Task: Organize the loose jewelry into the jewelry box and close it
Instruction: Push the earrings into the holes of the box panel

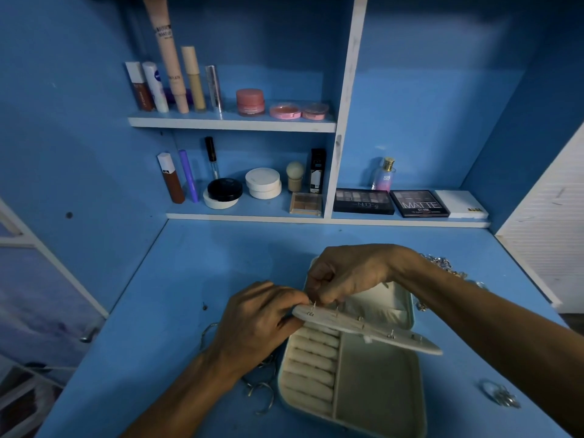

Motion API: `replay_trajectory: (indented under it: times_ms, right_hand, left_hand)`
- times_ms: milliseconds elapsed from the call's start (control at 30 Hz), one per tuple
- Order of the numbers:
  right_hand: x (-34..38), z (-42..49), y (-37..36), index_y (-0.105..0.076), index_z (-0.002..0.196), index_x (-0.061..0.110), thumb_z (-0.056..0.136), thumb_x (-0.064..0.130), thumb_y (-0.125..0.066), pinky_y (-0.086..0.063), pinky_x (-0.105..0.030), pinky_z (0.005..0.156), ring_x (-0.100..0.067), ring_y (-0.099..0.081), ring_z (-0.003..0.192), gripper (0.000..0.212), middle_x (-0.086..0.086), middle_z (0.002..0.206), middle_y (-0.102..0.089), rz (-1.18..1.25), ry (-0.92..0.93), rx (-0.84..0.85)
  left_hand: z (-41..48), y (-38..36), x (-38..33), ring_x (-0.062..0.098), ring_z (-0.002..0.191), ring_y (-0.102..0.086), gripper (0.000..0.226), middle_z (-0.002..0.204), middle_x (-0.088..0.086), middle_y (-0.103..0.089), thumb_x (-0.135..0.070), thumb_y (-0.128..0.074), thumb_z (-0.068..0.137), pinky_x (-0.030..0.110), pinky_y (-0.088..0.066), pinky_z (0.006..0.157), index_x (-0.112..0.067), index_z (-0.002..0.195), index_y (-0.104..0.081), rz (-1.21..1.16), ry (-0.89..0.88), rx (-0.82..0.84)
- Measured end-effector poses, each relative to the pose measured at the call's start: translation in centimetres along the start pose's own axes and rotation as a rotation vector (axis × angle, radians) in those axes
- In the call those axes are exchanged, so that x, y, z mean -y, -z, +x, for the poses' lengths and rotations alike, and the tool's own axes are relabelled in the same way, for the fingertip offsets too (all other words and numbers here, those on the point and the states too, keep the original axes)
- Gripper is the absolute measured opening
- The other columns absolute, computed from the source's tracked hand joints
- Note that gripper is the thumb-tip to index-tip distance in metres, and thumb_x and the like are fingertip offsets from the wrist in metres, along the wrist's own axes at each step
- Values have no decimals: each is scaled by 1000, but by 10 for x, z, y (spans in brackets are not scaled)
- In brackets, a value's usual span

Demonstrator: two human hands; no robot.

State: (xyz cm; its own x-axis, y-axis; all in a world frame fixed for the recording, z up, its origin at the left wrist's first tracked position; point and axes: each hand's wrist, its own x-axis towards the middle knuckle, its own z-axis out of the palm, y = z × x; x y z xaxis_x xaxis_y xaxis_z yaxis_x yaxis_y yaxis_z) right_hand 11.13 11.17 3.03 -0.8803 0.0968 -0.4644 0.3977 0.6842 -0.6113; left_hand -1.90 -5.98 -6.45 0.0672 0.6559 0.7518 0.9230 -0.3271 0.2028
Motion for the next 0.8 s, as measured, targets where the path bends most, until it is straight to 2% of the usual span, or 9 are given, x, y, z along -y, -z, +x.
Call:
replay_trajectory:
  times_ms: [67,133,233,267,333,433,567,700,800]
  right_hand:
    - [-5,-1,0,-75,97,12,84,15,-66,-51,-25,74,-8,-62,77,16,-8,96,-72,22,23,-12]
    - [-9,-7,3,-75,98,22,86,11,-65,-53,-24,79,-6,-66,84,19,3,97,-74,9,51,-47]
    - [-19,-18,13,-71,114,17,95,7,-57,-56,-29,85,-14,-69,97,25,4,107,-74,54,72,-143]
    - [-22,-23,18,-71,114,14,98,7,-56,-55,-27,82,-13,-69,95,23,3,106,-75,119,72,-183]
    - [-26,-36,28,-71,110,9,102,13,-56,-51,-23,74,-10,-67,82,18,1,97,-75,278,74,-230]
    - [-28,-54,41,-72,107,6,97,33,-55,-52,-25,72,-13,-68,79,34,-4,93,-75,390,95,-233]
    - [-37,-62,47,-72,109,3,98,31,-56,-58,-34,84,-24,-73,94,34,-11,104,-76,325,94,-251]
    - [-45,-57,44,-76,105,17,100,27,-59,-57,-36,89,-19,-73,97,20,0,102,-77,233,65,-323]
    - [-49,-51,40,-77,103,21,99,26,-62,-57,-31,88,-10,-73,93,16,7,99,-78,224,27,-389]
  left_hand:
    - [3,1,-3,7,71,-61,12,86,-11,-73,-27,-75,88,30,-53,61,-20,95,-69,-19,36,-12]
    - [7,1,-5,-2,66,-50,14,76,-16,-65,-32,-75,86,20,-49,61,-19,91,-71,-36,88,-27]
    - [14,2,-6,-6,59,-38,21,63,-27,-40,-48,-72,84,12,-35,57,-27,84,-67,-66,267,25]
    - [14,3,-6,-5,59,-41,23,63,-27,-45,-52,-70,83,13,-34,56,-30,86,-65,-96,337,60]
    - [16,2,-6,-2,64,-50,25,79,-30,-60,-56,-69,80,11,-35,57,-34,92,-66,-165,440,115]
    - [22,1,-8,0,69,-54,16,86,-27,-67,-44,-79,82,17,-40,60,-38,95,-72,-251,547,164]
    - [28,2,-12,4,70,-54,23,92,-29,-66,-32,-80,84,17,-42,61,-47,97,-69,-304,614,210]
    - [29,4,-13,5,75,-54,27,93,-25,-64,-30,-78,86,16,-42,64,-51,99,-66,-333,624,257]
    - [30,6,-13,6,83,-55,26,90,-16,-61,-32,-77,88,14,-42,67,-51,101,-64,-304,625,304]
